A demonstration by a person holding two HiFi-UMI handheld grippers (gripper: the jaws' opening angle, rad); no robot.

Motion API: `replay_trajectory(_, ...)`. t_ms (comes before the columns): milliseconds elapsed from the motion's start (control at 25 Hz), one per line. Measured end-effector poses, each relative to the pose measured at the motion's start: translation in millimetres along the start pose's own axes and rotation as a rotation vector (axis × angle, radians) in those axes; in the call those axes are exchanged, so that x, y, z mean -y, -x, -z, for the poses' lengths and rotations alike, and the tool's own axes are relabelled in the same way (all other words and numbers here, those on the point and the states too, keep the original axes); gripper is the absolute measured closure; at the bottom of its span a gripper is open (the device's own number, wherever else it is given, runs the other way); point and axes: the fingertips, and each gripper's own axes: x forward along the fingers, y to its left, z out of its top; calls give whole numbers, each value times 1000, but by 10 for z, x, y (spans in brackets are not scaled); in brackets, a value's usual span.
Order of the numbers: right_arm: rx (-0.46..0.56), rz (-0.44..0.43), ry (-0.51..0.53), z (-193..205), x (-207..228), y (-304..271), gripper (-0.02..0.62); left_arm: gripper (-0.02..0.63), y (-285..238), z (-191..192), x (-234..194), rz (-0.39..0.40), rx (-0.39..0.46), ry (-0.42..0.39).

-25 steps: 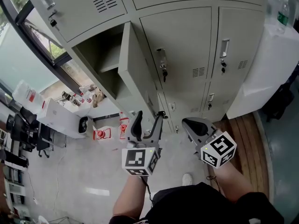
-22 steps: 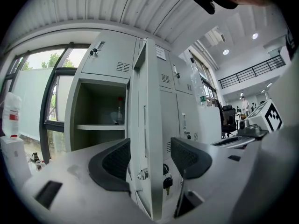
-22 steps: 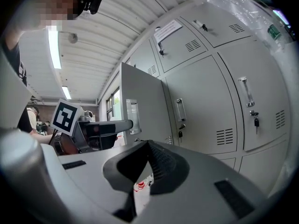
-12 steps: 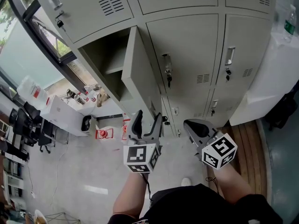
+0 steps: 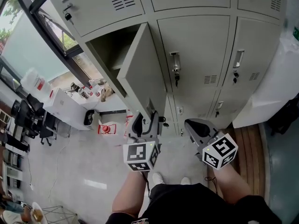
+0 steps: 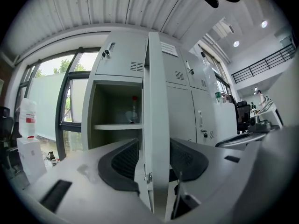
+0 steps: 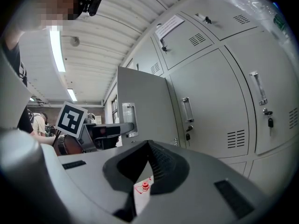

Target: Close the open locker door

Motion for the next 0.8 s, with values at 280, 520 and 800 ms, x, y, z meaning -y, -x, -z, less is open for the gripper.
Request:
replay_trajectory(280,1,-7,15,-39,-40,-124,541,495,37,16,-298,-60,5,7)
replay_trajectory(520,7,-10,33,-69,-127,-345,541,495,38,33,-461,-23,15,15)
replay_trajectory(800,16,-17,38,-160,-213,-715,541,491,4,25,-684,22,12,14)
